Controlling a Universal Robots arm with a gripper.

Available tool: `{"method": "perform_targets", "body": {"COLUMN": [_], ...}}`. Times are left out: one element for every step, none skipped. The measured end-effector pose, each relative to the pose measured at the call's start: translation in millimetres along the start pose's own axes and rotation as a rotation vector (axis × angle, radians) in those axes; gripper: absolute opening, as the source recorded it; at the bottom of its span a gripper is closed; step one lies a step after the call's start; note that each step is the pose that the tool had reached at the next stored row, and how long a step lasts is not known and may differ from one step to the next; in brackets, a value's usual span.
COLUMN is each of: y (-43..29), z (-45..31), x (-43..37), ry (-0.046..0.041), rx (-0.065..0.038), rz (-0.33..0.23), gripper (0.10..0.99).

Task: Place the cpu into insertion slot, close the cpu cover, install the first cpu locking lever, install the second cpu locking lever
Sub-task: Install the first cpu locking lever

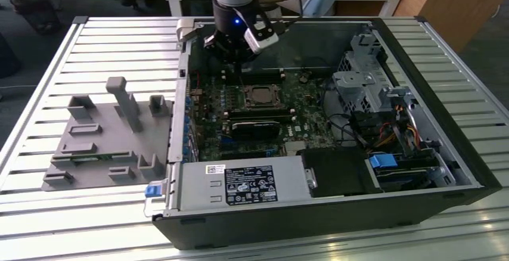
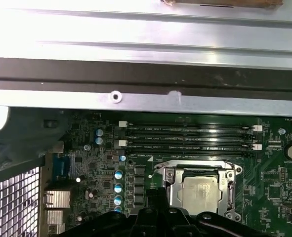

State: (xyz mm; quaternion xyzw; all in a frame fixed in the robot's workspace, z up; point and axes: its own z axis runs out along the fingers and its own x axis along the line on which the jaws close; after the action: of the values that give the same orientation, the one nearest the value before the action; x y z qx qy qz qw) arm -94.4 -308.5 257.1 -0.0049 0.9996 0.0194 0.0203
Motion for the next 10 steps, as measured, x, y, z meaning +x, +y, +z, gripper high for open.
{"method": "perform_targets", "body": {"y": [0.1, 0.3, 0.4, 0.6, 0.7, 0.8, 0.9, 1.2, 1.6, 2.2], "z": [0.0, 0.0, 0.0, -0.1, -0.1, -0.2, -0.2, -0.2, -0.1, -0.1], "x": [1.5, 2.3, 3.1, 4.0, 4.9, 5.8, 6.4, 7.0, 7.7, 8.3], "ry": [0.0, -0.0002, -0.0002, 0.0, 0.0, 0.0, 0.0, 0.0, 0.0, 0.0], "rx": [0.0, 0.0, 0.0, 0.0, 0.0, 0.0, 0.0, 0.0, 0.0, 0.0], "rz": [0.001, 0.001, 0.001, 0.001, 0.001, 0.001, 0.001, 0.001, 0.001, 0.001], "gripper": [0.122, 0.122, 0.122, 0.122, 0.122, 0.122, 0.122, 0.122, 0.122, 0.122]}}
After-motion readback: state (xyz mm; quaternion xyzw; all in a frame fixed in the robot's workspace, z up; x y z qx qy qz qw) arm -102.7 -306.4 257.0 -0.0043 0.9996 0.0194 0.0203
